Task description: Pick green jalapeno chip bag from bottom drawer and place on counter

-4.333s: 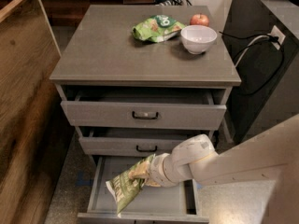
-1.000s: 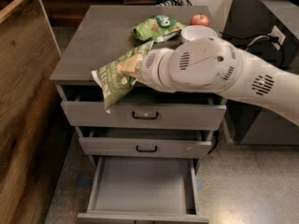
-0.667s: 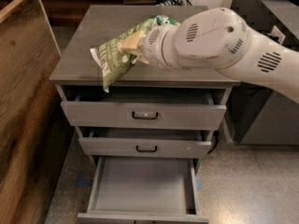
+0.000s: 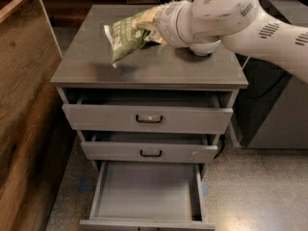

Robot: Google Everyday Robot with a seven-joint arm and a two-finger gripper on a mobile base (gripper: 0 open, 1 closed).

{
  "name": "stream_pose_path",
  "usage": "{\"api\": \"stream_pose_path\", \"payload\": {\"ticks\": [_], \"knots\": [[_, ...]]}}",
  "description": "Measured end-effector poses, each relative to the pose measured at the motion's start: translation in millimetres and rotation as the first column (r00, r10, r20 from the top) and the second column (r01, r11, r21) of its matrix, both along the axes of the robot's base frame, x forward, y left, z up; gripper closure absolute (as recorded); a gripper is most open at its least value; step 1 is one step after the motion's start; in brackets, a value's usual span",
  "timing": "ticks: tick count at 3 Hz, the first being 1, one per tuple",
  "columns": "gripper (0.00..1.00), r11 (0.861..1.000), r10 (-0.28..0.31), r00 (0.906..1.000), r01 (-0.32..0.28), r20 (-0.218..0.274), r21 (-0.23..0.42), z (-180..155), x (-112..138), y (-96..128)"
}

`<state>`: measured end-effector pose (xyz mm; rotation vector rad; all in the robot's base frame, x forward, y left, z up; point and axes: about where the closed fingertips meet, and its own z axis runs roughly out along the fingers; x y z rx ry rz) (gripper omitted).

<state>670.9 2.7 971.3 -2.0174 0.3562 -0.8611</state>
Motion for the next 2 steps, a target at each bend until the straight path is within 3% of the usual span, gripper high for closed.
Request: {"api": "stream_pose_path", "payload": {"ticks": [1,2], "knots": [[1.00,0.999,0.004,0.9957,0.000,-0.093,0.040,-22,46,-2],[0.82,0.998,0.032,0.9875,-0.023,-0.155,0.058,-36,75,5]]}}
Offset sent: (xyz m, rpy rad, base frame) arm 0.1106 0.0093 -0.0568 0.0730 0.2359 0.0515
